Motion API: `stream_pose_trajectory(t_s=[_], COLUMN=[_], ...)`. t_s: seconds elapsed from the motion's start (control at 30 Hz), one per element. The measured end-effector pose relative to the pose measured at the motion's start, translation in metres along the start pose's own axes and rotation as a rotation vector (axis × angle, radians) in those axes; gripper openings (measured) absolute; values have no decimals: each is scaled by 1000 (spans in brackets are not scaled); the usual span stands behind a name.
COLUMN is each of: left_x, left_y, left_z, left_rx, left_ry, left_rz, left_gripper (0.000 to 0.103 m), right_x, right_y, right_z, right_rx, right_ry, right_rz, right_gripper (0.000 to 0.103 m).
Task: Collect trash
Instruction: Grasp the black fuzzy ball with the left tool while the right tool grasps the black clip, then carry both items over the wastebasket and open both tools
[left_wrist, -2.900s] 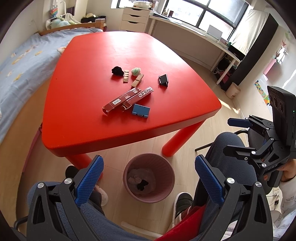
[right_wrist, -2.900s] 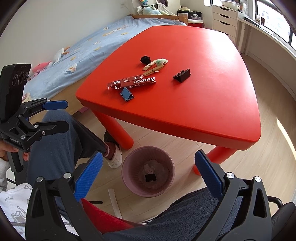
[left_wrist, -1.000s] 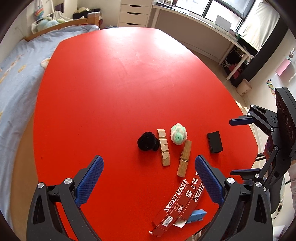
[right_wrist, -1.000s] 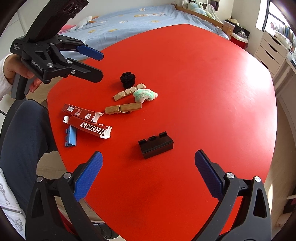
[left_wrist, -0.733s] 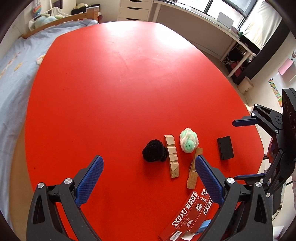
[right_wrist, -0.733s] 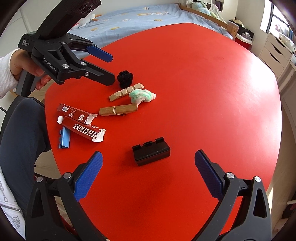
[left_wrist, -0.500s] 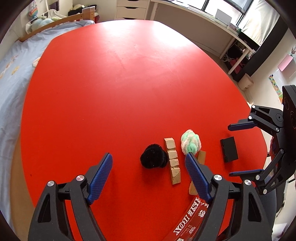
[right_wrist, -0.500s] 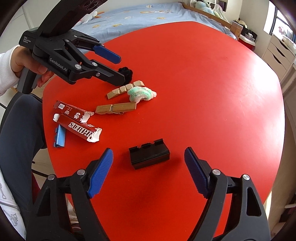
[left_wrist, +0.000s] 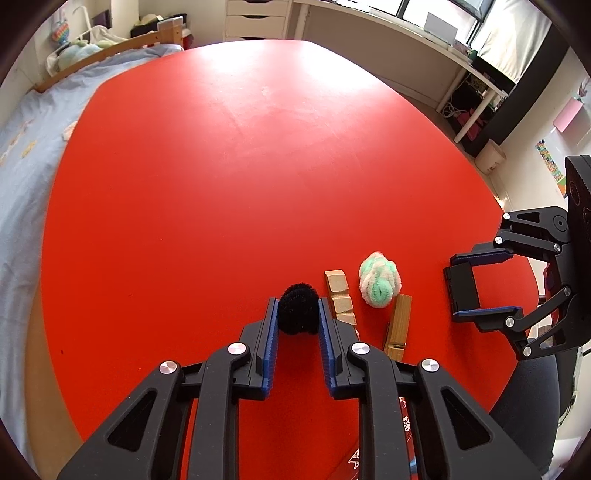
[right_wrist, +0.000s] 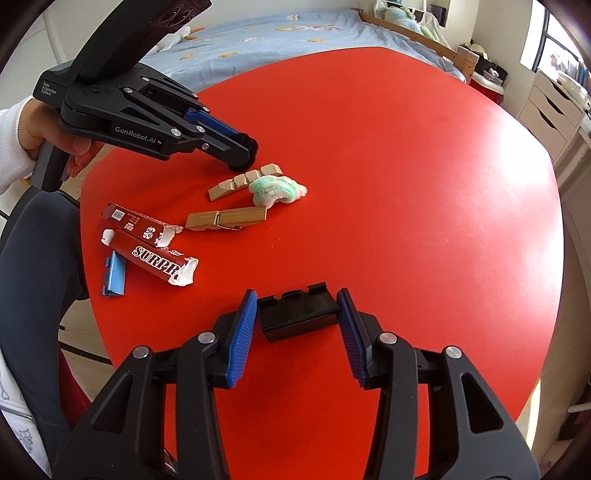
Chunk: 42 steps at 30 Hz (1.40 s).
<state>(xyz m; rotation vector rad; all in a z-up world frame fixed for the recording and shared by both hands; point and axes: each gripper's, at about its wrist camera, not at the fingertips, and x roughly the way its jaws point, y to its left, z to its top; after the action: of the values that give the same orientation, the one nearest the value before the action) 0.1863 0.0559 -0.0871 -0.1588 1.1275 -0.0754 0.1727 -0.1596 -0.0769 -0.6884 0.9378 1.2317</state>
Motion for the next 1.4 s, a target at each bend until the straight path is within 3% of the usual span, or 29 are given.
stream_pose_trajectory(t_s=[0.6, 0.93, 1.4], left_x=[-48, -95, -138], left_y=[-25, -56, -96], left_z=[-22, -57, -118], left_rx=[11, 46, 56], left_ry=[-66, -127, -189], left_rz=[10, -1, -34], left_gripper=[20, 20, 20], right_x=[-42, -84, -133], right_y=[14, 43, 101], right_z=[-1, -13, -55], right_rx=[76, 129, 228], right_ry=[-61, -110, -202], right_rz=[-53, -81, -39], right_gripper=[44, 44, 44])
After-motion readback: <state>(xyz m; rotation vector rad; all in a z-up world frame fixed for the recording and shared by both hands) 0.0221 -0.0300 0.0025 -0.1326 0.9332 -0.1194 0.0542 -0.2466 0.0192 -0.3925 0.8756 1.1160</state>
